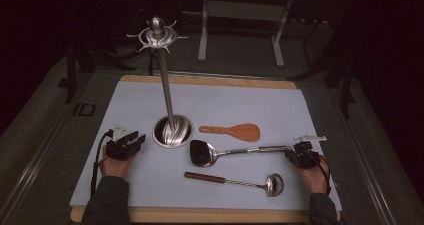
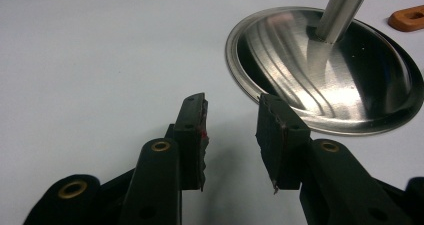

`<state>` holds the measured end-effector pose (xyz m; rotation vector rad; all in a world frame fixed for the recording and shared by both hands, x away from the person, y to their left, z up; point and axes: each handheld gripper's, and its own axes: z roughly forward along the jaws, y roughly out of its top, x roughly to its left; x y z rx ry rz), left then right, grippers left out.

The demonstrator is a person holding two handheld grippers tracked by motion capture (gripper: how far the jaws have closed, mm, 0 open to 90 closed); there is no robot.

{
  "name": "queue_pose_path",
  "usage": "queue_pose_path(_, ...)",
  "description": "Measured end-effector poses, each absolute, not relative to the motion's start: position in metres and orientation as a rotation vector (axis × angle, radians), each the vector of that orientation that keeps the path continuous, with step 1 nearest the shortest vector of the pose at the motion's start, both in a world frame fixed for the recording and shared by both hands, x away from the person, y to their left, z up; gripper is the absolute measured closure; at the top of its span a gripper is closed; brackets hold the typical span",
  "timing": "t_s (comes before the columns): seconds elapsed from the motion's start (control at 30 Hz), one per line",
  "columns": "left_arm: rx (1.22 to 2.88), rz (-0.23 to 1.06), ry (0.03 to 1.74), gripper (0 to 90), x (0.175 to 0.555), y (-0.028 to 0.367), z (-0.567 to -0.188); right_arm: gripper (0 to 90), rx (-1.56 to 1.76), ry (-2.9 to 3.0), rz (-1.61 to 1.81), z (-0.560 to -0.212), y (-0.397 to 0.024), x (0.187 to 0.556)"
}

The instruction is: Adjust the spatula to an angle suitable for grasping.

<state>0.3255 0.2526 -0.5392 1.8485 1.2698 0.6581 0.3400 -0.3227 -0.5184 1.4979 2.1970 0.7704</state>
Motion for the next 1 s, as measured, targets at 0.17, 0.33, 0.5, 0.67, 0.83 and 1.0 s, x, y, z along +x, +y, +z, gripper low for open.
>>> queue_pose_path(0.17,1.848,0.657,1.273,64.6,0.326,0.252,-0.539,90.0,1.511,2.209,0.711,-0.515,-0.313,0.368)
queue_pose_path(0.33,1.848,0.654,1.276,64.6,0.326,0.252,-0.539,90.0,1.530,2.225,0.672,-0.512,-0.303,0.396)
queue_pose_path(0.5,1.846,0.651,1.280,64.6,0.327,0.252,-0.540,90.0,1.568,2.228,0.630,-0.509,-0.287,0.426)
queue_pose_path(0.67,1.846,0.646,1.283,64.6,0.327,0.253,-0.540,90.0,1.598,2.236,0.593,-0.507,-0.271,0.449)
queue_pose_path(0.83,1.846,0.643,1.283,64.6,0.327,0.253,-0.539,90.0,1.578,2.276,0.557,-0.504,-0.249,0.463)
queue_pose_path(1.0,1.846,0.642,1.283,64.6,0.327,0.253,-0.539,90.0,1.588,2.296,0.588,-0.504,-0.227,0.469)
